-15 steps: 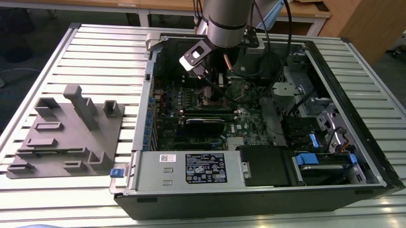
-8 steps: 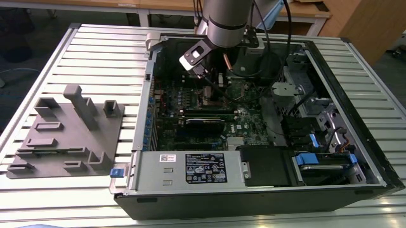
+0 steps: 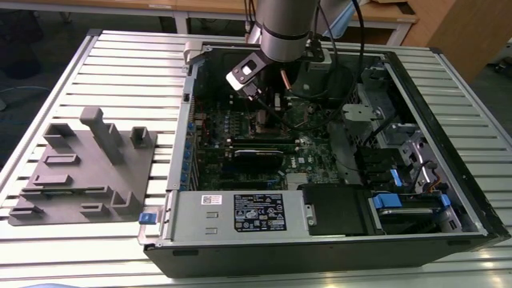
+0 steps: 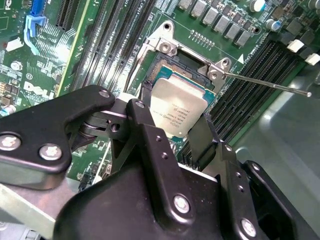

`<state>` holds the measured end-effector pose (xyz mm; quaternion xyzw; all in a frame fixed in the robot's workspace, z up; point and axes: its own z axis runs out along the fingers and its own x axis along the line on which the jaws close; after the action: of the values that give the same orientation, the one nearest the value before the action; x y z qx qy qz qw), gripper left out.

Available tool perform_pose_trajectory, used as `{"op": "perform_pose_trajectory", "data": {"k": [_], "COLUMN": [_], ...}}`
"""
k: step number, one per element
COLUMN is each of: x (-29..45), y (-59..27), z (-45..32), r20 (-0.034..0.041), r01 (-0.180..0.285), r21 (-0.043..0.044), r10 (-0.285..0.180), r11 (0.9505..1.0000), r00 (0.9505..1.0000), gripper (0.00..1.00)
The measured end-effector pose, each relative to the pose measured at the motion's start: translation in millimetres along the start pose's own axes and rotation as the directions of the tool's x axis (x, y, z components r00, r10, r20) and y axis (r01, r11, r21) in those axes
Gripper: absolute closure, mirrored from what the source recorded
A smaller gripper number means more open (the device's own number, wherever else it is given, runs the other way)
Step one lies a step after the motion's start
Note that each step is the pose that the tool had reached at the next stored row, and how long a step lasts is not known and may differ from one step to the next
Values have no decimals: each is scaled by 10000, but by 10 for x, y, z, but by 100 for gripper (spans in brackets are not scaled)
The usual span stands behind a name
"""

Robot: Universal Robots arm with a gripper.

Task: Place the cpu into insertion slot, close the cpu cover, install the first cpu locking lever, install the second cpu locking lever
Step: 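Place the cpu into insertion slot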

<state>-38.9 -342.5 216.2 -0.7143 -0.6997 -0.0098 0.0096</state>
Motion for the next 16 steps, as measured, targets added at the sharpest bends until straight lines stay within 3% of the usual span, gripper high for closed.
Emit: {"op": "perform_pose_trajectory", "data": {"k": [11, 16], "x": [-4, -4], "y": [0, 0], "z": [72, 87], "r20": [17, 60], "r01": [-2, -3], "r21": [-2, -3], "r10": [2, 3], "r11": [10000, 10000], "r00": [10000, 10000], "gripper": [46, 46]}}
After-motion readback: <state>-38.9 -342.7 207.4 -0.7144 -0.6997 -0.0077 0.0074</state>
